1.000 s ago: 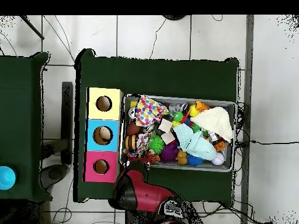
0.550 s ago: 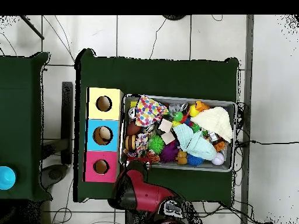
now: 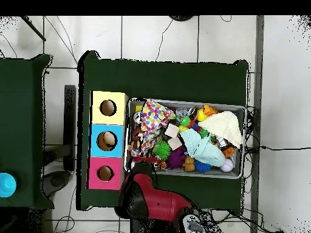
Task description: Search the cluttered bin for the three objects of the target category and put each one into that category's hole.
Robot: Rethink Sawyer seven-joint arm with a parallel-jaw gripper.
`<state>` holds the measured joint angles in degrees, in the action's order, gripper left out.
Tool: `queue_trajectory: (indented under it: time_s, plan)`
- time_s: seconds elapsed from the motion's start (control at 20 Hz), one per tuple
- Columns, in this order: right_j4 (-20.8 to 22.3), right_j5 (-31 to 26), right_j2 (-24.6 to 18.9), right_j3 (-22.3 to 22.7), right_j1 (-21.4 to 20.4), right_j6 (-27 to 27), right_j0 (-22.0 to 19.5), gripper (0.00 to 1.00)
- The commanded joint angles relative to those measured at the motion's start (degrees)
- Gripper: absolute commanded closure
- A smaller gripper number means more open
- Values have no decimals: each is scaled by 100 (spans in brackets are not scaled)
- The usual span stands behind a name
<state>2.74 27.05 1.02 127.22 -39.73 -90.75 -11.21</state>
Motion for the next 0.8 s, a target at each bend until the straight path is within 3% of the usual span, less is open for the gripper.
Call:
queue_trajectory:
  time_s: [0.05, 0.45, 0.6, 0.8]
  plan:
    - [-2, -1110, -968, 346, -1695, -1627, -327, 100]
    - [-232, -1408, -1326, 660, -2131, -1869, -391, 100]
    - [-422, -1530, -1339, 820, -2455, -2034, -190, 100]
    - [-680, -1548, -1386, 806, -2516, -2234, 40, 100]
